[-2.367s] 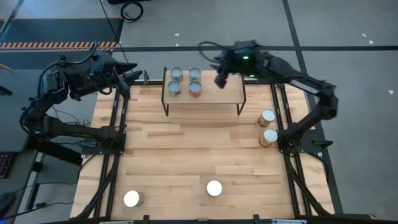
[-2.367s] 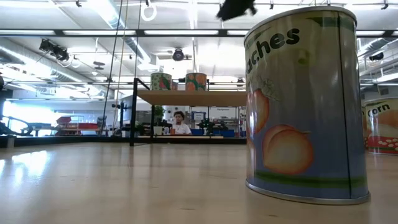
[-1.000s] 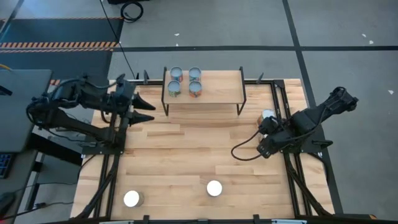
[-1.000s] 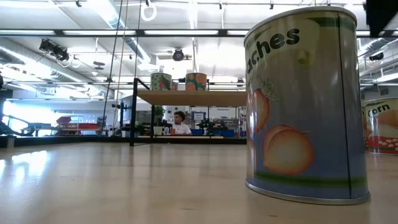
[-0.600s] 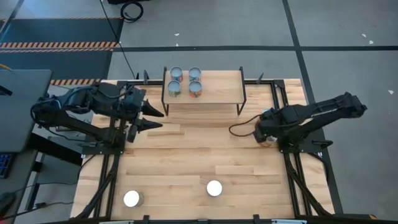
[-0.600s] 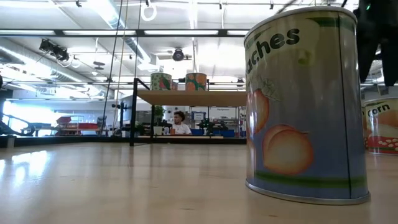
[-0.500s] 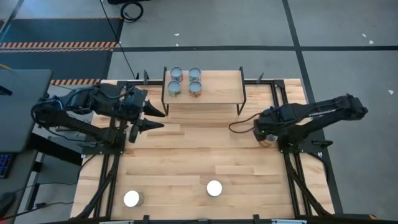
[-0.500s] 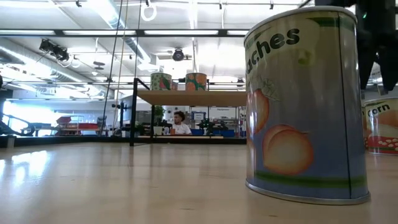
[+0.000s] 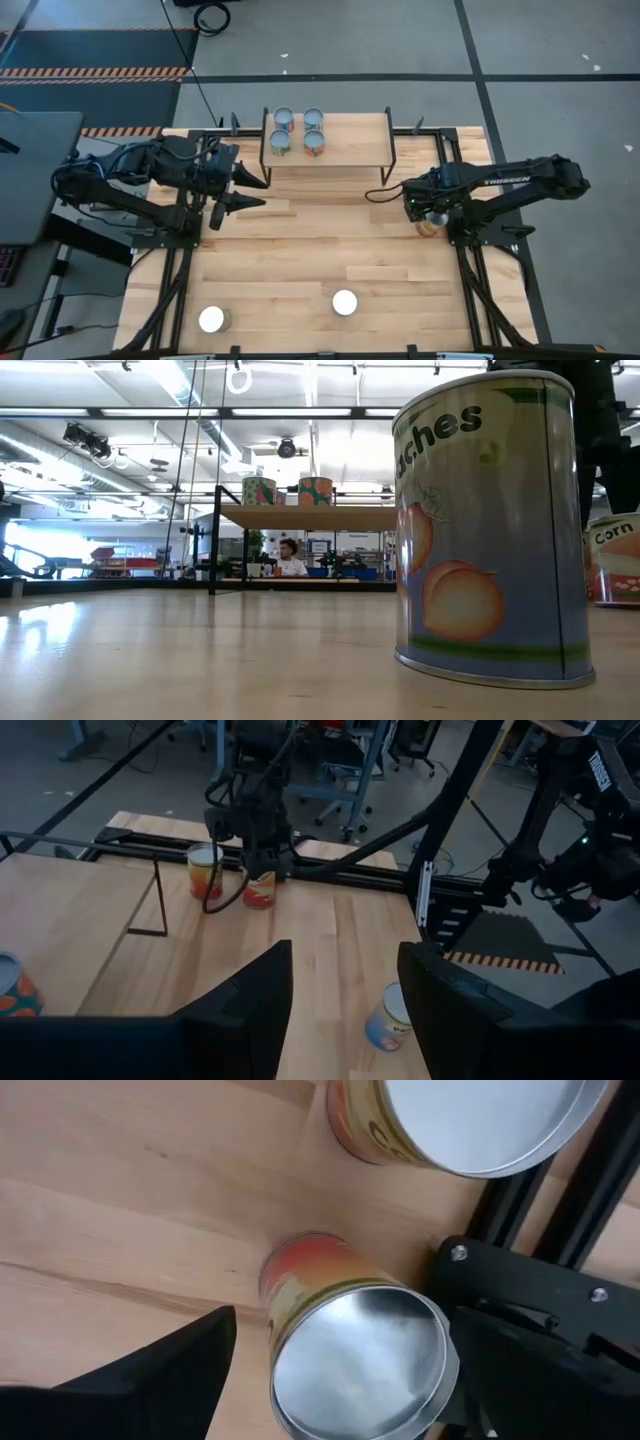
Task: Pick and place cans onto a shelf
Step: Put the bottom can of corn on the shelf
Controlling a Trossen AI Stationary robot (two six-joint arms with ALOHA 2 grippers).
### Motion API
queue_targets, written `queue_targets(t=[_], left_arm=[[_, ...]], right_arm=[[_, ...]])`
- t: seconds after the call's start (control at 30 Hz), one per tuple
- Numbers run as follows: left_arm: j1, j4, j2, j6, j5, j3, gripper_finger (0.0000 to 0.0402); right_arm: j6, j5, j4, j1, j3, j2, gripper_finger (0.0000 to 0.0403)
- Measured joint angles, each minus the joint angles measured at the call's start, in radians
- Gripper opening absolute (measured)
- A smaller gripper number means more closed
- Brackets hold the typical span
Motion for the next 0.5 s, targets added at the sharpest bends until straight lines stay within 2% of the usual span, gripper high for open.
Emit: queue_targets(t=[0.27,0.5], left_arm=[[0.0,-0.001,0.0,0.045,0.0,0.0,0.0188],[0.0,-0.002,0.0,0.073,0.0,0.0,0.0188]], right_arm=[[0.02,0.028,-0.051,0.01,0.07,0.008,0.0374],[0.046,0.0,-0.086,0.002,0.017,0.029,0.0374]])
